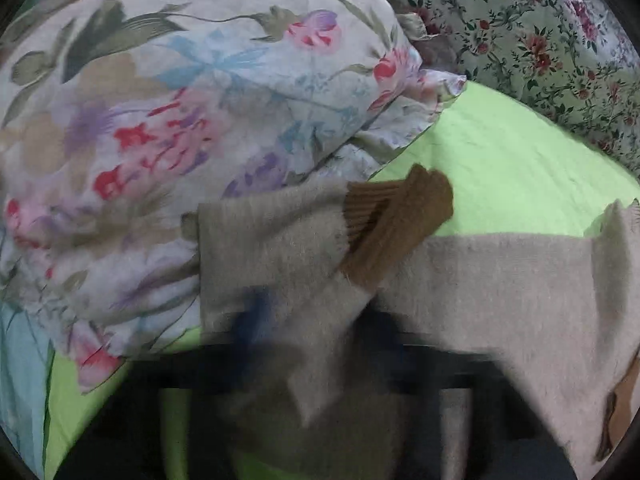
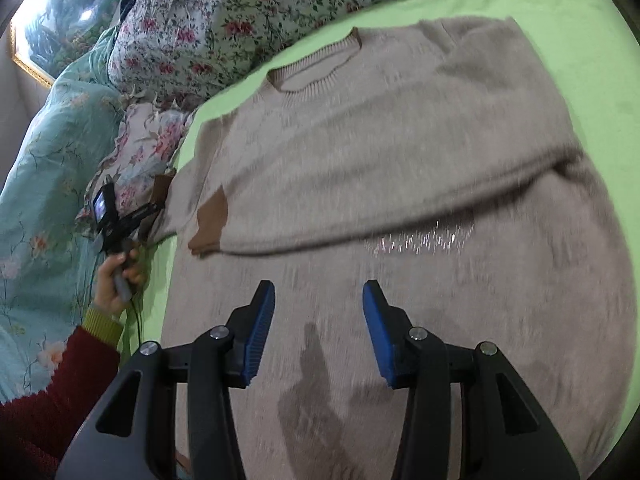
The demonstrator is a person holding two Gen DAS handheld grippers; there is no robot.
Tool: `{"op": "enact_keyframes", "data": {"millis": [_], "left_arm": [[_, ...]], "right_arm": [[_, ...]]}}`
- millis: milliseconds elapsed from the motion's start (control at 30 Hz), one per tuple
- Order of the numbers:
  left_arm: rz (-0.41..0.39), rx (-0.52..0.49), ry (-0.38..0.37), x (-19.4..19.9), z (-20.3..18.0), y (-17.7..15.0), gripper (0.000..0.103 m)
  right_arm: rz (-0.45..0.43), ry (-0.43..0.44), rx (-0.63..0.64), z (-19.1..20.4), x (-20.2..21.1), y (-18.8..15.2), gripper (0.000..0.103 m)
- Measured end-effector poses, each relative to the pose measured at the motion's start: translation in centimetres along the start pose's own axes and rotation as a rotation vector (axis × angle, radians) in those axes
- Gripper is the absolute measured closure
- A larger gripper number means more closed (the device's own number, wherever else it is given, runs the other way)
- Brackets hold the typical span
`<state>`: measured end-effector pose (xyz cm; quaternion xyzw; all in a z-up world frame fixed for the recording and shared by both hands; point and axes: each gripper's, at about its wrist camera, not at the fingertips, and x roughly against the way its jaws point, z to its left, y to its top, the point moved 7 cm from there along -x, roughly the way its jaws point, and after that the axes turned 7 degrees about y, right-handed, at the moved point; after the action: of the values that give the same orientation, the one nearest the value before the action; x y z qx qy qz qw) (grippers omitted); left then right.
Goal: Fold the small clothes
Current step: 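Fold the held sleeve across the body with the left gripper and release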
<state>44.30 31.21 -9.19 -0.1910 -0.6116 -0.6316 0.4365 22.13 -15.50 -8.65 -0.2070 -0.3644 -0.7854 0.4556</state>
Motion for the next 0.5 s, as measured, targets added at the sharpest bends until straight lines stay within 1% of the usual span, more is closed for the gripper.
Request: {"op": "enact_keyframes", "data": {"millis": [33,67,133,167,200,233,367,500], "left_arm": [[-0.001,0.016,-0.019,0.4,0.0,0.1,0.099],[-0.022,0.043,-0.038,1.3,-0.1,0.2,0.099],[-0.086,0.071,-0.095,4.5,-1.0,0.4,0.099],[-0.103,0.071,-0.115,5.7,-1.6,0.3,0.099],[-0.126,0.071,-0.156,7.5,-2.6,0.2,0.099],[-0.144,0.076,-0.217,9.5,-4.1,-0.1,0.099],[-0.2,0.046,-0.377,15.7,-10.2,-1.1,0.099],[-0.197,0.008,-0.557,20.4,-18.6,-2.7,0.099]], "right_arm": [[0.0,-0.001,0.001,0.0,0.1,-0.2,0.056],[0.0,-0.002,0.004,0.1,0.2,-0.4,0.056],[-0.012,0.003,0.0,0.2,0.6,-0.6,0.056],[-0.019,0.005,-0.002,0.2,0.7,-0.7,0.056],[-0.03,0.009,-0.005,0.2,1.0,-0.7,0.056],[-0.038,0.011,-0.009,0.2,1.2,-0.7,0.056],[-0.08,0.017,-0.029,0.0,2.6,-0.8,0.056],[-0.129,0.019,-0.054,-0.8,4.6,-0.9,0.056]]}}
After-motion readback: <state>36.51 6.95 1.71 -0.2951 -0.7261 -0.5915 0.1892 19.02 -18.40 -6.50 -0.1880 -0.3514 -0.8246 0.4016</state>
